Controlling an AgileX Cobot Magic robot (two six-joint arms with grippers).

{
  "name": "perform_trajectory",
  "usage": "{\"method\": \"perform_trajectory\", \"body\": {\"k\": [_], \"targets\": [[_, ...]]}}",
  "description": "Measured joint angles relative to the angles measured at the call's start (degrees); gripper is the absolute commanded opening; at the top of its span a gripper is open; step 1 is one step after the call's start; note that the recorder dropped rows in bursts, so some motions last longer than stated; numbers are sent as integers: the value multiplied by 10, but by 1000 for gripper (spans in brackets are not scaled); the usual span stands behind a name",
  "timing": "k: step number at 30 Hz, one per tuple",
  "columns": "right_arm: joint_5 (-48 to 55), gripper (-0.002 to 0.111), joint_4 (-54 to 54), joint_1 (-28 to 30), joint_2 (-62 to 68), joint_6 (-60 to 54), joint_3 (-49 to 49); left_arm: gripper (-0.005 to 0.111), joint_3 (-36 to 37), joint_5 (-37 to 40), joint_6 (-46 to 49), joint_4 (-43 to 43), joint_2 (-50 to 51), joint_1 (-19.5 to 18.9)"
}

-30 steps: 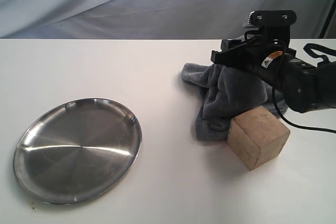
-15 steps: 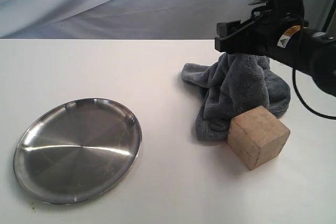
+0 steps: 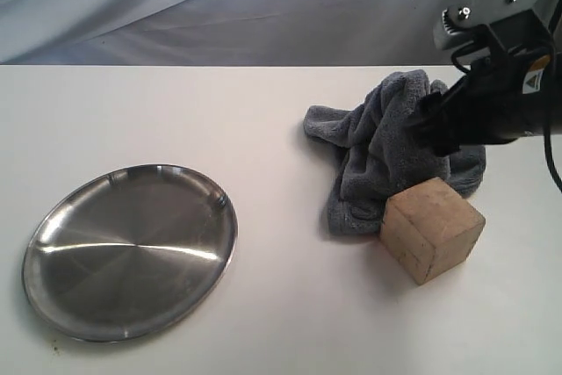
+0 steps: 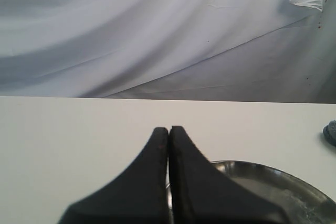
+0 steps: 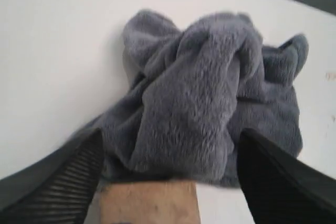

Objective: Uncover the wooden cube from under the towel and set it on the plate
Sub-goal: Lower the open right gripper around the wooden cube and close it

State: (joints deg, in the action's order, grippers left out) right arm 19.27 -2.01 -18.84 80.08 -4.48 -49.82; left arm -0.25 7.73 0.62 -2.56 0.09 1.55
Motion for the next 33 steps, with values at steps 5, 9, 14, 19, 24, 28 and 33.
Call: {"method": "perform_trajectory", "body": {"k": [5, 9, 14, 19, 24, 28, 33], "targets": [[101, 65, 13, 0, 0, 0, 0, 1, 0, 0, 0, 0, 0, 0], [138, 65, 30, 0, 0, 0, 0, 1, 0, 0, 0, 0, 0, 0], [142, 65, 38, 0, 0, 0, 0, 1, 0, 0, 0, 0, 0, 0], [143, 65, 38, 0, 0, -16, 0, 1, 0, 0, 0, 0, 0, 0], [143, 65, 38, 0, 0, -63, 0, 1, 0, 0, 0, 0, 0, 0], [143, 65, 38, 0, 0, -94, 0, 1, 0, 0, 0, 0, 0, 0], [143, 65, 38, 0, 0, -101, 0, 1, 0, 0, 0, 0, 0, 0]]}}
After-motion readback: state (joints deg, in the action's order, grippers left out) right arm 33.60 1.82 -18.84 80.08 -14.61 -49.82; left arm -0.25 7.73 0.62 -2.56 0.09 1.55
